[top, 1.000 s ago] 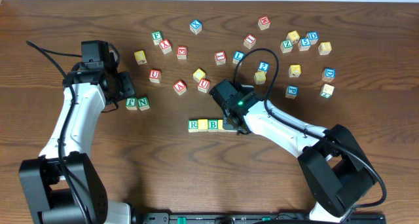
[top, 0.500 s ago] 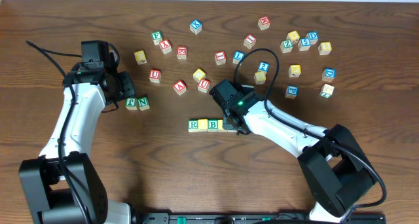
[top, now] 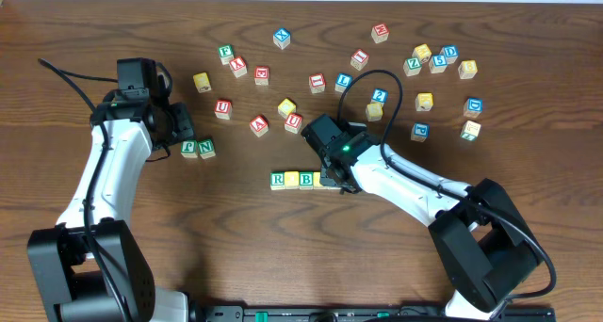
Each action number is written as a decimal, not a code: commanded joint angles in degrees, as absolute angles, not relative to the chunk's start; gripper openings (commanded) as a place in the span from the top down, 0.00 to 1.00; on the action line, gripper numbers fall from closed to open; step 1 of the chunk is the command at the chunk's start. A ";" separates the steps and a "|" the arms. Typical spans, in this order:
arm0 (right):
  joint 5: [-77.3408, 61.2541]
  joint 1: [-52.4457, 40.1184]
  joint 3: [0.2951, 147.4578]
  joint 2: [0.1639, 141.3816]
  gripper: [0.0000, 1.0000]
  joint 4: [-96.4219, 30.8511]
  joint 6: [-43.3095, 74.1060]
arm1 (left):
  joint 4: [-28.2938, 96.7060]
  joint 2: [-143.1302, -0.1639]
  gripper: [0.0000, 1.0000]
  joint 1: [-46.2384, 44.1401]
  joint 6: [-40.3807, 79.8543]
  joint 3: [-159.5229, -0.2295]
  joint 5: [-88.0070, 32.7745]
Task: Spell out ROBOT
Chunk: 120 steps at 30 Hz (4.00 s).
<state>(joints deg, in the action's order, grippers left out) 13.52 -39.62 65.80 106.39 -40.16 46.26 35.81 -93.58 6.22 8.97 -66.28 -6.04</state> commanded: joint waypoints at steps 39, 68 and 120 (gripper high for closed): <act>25.10 -22.55 66.32 69.65 0.01 -58.33 39.55 | 35.97 -93.12 0.55 6.26 8.58 -67.31 -5.80; 24.93 -22.55 66.32 69.65 0.01 -58.33 39.55 | 35.99 -79.77 0.55 6.42 8.58 -67.29 -5.72; 24.93 -22.55 66.32 69.65 0.01 -58.33 39.55 | 3.18 -0.23 0.55 -2.26 8.36 -0.23 -11.35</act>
